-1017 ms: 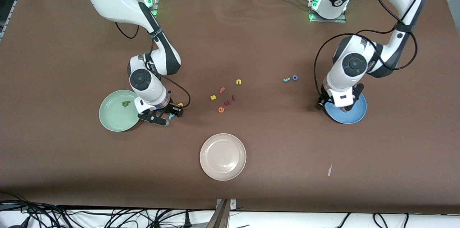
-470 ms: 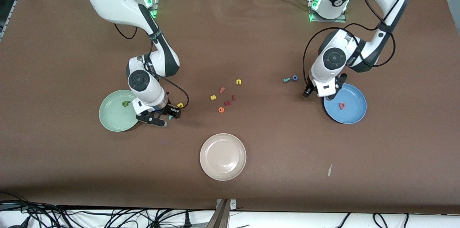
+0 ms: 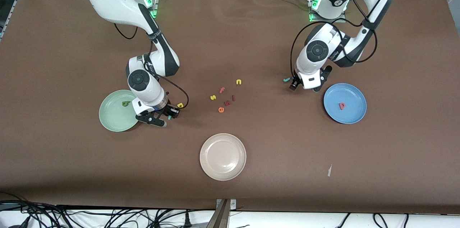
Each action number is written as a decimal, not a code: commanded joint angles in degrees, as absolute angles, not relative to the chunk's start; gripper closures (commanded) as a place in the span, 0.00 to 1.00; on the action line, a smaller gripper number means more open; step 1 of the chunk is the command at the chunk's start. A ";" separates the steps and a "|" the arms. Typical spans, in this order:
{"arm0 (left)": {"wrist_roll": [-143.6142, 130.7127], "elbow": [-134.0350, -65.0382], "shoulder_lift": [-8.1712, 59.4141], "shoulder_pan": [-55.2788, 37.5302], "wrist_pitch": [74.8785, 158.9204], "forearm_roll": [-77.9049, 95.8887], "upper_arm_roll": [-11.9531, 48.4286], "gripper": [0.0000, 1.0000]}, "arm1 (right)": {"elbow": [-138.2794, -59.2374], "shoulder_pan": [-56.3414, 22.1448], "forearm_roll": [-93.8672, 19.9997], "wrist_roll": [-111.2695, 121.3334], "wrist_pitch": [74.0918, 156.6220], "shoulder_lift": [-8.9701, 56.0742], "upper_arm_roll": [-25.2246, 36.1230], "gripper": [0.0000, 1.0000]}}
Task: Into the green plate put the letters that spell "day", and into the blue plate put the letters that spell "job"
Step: 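Grasp the teal y with the right gripper while the left grasps the blue o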
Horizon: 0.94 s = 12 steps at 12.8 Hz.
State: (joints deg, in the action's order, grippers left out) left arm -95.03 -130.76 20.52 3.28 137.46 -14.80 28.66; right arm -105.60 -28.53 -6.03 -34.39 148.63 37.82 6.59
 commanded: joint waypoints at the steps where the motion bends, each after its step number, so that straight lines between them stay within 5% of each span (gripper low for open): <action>1: -95.80 -135.33 18.55 2.29 142.27 -13.54 27.07 0.17 | -105.91 -29.00 -6.86 -33.14 149.33 38.85 7.12 0.74; 5: -95.80 -138.69 18.28 2.37 149.49 -13.62 26.02 0.18 | -105.82 -28.57 -6.94 -29.81 144.00 34.91 7.21 0.74; 12: -95.98 -139.39 18.63 2.37 149.68 -13.54 26.10 0.55 | -115.20 -17.07 -6.68 -9.79 134.56 20.76 7.21 0.74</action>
State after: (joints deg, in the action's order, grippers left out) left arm -95.57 -137.64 20.48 2.76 149.05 -14.79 26.23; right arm -108.38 -20.78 -6.03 -16.50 134.84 26.62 7.97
